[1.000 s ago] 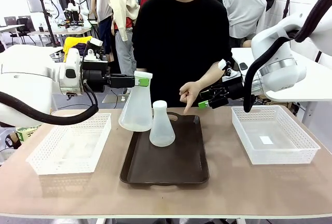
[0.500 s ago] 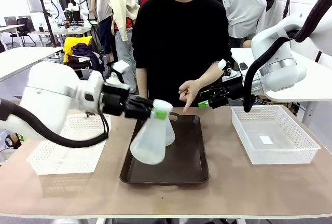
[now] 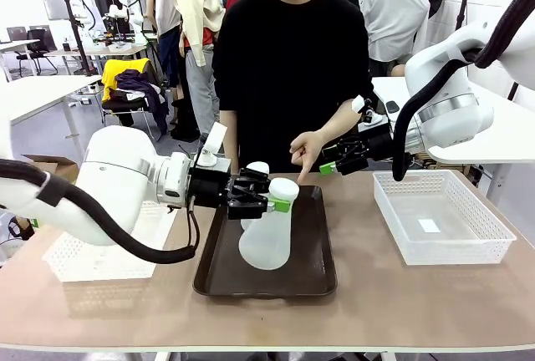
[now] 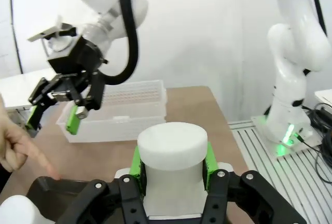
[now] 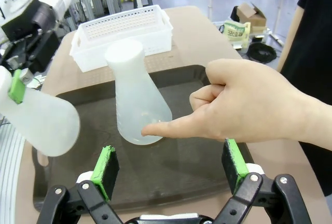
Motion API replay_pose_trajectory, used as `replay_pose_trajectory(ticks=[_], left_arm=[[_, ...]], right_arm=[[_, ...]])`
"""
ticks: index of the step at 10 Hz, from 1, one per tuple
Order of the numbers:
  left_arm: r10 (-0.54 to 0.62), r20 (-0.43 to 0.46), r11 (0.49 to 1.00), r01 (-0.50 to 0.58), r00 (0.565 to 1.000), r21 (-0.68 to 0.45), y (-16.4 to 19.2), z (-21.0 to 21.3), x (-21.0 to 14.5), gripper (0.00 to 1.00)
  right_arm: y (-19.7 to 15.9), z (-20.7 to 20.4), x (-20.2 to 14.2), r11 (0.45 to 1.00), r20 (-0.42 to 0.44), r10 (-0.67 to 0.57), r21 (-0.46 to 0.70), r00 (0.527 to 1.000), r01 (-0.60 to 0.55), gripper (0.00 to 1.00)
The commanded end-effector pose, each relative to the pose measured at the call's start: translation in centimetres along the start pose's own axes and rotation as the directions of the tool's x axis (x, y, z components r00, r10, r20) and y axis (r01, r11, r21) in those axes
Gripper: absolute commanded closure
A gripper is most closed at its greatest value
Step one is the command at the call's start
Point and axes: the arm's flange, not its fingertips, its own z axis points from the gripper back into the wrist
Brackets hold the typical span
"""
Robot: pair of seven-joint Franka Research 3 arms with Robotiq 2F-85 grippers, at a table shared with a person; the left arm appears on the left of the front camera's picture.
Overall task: Prepare the laboratory tools.
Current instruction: Place the picked Big flask upright in the Handle tray as directed by the person.
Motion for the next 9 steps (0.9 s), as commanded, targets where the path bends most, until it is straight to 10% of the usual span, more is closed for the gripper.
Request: replay_pose_trajectory(ticks=[1, 5, 9], left_arm=[[0.002, 0.051, 0.999, -0.004, 0.999, 0.035, 0.9, -1.2, -1.1, 1.00], [0.061, 0.039, 0.996, -0.063, 0.997, 0.063, 2.2, -1.8, -3.4, 1.00], [0.083, 0.011, 0.994, -0.083, 0.997, 0.072, 2.3, -1.5, -4.1, 0.33]], right_arm=[[0.0, -0.1, 0.0, 1.000, -0.005, 0.001, 0.004, 1.000, -0.001, 0.00], [0.0, -0.1, 0.0, 1.000, -0.005, 0.001, 0.004, 1.000, -0.001, 0.00], [0.0, -0.1, 0.0, 1.000, -0.005, 0.001, 0.004, 1.000, -0.001, 0.00]])
